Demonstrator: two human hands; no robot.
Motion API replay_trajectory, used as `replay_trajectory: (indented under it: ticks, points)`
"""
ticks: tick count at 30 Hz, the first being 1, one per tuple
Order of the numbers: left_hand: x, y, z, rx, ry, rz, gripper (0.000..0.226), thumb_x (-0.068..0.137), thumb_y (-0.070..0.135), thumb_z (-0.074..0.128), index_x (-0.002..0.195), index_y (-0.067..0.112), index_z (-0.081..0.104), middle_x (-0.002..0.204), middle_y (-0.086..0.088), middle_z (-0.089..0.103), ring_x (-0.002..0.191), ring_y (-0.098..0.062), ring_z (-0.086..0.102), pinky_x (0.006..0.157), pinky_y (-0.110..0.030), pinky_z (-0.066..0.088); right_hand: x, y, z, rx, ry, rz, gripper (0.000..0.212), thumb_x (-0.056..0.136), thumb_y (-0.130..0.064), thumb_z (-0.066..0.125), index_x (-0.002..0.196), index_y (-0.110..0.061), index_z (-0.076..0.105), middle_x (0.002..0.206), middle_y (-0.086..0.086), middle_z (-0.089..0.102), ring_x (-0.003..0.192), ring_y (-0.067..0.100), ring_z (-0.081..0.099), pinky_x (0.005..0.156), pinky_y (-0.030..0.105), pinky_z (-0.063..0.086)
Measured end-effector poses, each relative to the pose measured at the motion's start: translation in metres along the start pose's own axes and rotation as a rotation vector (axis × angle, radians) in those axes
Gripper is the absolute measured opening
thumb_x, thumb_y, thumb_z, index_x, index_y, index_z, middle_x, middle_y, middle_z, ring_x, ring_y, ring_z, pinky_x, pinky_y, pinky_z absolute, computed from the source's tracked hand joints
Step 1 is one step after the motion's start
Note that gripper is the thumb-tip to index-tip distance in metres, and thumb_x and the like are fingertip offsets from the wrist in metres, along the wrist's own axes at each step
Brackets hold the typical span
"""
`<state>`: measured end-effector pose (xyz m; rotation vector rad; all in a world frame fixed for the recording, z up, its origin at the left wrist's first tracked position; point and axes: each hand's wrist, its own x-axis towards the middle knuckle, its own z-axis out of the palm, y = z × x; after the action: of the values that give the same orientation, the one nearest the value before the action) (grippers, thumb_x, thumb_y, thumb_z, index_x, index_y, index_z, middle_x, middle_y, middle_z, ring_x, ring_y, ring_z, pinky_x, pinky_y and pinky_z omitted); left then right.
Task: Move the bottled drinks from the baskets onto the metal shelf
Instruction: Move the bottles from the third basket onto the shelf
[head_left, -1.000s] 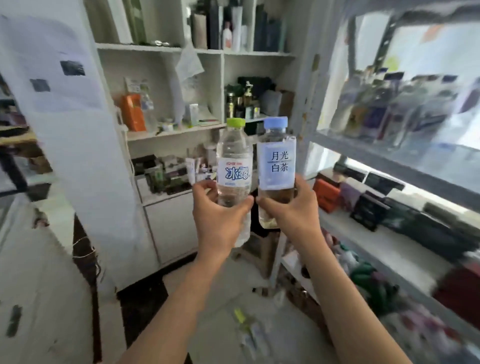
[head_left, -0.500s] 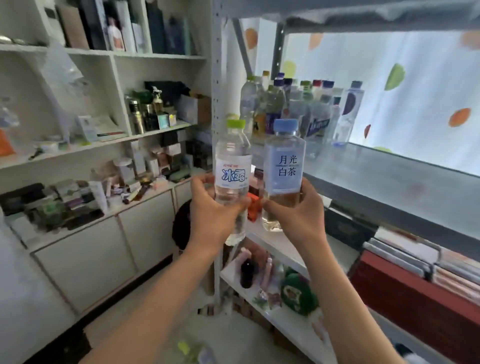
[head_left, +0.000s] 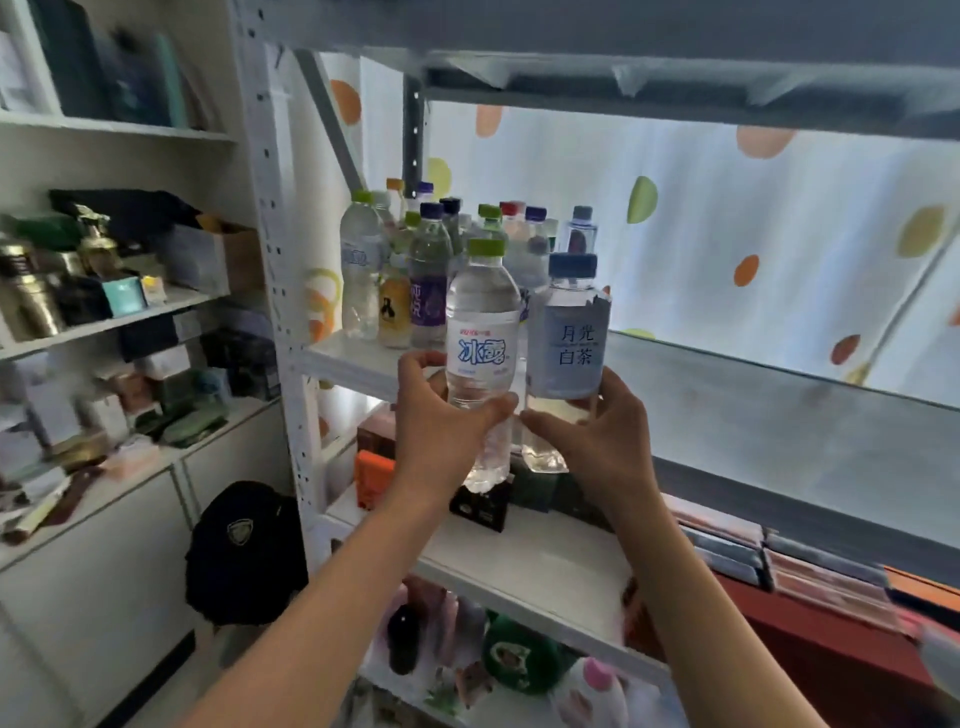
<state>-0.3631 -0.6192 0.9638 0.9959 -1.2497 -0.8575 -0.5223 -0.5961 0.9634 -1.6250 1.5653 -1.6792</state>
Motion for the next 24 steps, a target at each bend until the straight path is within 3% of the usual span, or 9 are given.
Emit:
replay_trajectory:
  ticks: [4, 9, 11, 13, 15, 20, 24]
  points:
    - [0.026, -0.008, 0.029, 0.014, -0.002, 0.026, 0.075, 0.061, 0.022, 0.091, 0.117, 0.032, 0.042, 0.102, 0.018, 0.062, 0.083, 0.018, 0.06, 0.059, 0.0, 0.043, 0.038, 0.022, -0.019, -0.029, 0.038, -0.009, 0.062, 0.06, -0.022, 0.093, 0.116, -0.024, 0.066, 0.101, -0.011, 0.073, 0.095, 0.009, 0.069, 0.079, 0.028, 0.056]
    - [0.062, -0.012, 0.071, -0.013, 0.043, 0.033, 0.077, 0.061, 0.023, 0.091, 0.121, 0.03, 0.044, 0.123, 0.005, 0.061, 0.11, -0.011, 0.061, 0.09, -0.027, 0.049, 0.08, 0.048, -0.035, -0.019, 0.041, -0.015, 0.063, 0.061, -0.026, 0.092, 0.118, -0.027, 0.065, 0.106, -0.019, 0.071, 0.099, -0.004, 0.064, 0.075, 0.017, 0.051]
    - [0.078, -0.012, 0.087, -0.013, 0.054, 0.053, 0.076, 0.064, 0.023, 0.09, 0.123, 0.031, 0.042, 0.124, 0.009, 0.059, 0.11, -0.008, 0.058, 0.088, -0.02, 0.048, 0.098, 0.058, -0.037, -0.006, 0.039, -0.015, 0.062, 0.061, -0.025, 0.092, 0.116, -0.028, 0.065, 0.102, -0.026, 0.068, 0.097, -0.01, 0.061, 0.072, 0.013, 0.047]
    - [0.089, -0.014, 0.1, 0.01, 0.058, 0.087, 0.072, 0.068, 0.022, 0.088, 0.123, 0.033, 0.043, 0.117, 0.015, 0.057, 0.1, 0.005, 0.055, 0.075, -0.004, 0.041, 0.114, 0.068, -0.037, -0.01, 0.037, -0.006, 0.062, 0.061, -0.025, 0.092, 0.116, -0.027, 0.065, 0.099, -0.025, 0.067, 0.095, -0.004, 0.063, 0.073, 0.017, 0.049]
    - [0.097, -0.021, 0.109, 0.019, 0.093, 0.102, 0.067, 0.07, 0.021, 0.087, 0.121, 0.035, 0.046, 0.114, 0.017, 0.056, 0.096, 0.009, 0.053, 0.069, -0.001, 0.039, 0.126, 0.077, -0.035, -0.017, 0.049, 0.002, 0.06, 0.06, -0.025, 0.092, 0.114, -0.026, 0.067, 0.095, -0.023, 0.068, 0.091, 0.003, 0.067, 0.072, 0.02, 0.05]
    - [0.11, -0.041, 0.119, 0.031, 0.172, 0.025, 0.071, 0.07, 0.027, 0.087, 0.131, 0.03, 0.052, 0.119, 0.016, 0.054, 0.108, -0.005, 0.049, 0.085, -0.022, 0.038, 0.142, 0.096, -0.029, 0.007, 0.05, 0.047, 0.06, 0.058, -0.025, 0.092, 0.113, -0.026, 0.068, 0.1, -0.014, 0.072, 0.097, 0.012, 0.067, 0.076, 0.027, 0.051]
    - [0.116, -0.047, 0.123, 0.114, 0.204, 0.093, 0.063, 0.071, 0.024, 0.086, 0.128, 0.024, 0.057, 0.12, 0.01, 0.058, 0.11, -0.011, 0.052, 0.088, -0.027, 0.042, 0.149, 0.102, -0.024, 0.008, 0.041, 0.035, 0.06, 0.058, -0.023, 0.092, 0.114, -0.023, 0.068, 0.1, -0.01, 0.073, 0.093, 0.013, 0.068, 0.074, 0.025, 0.052]
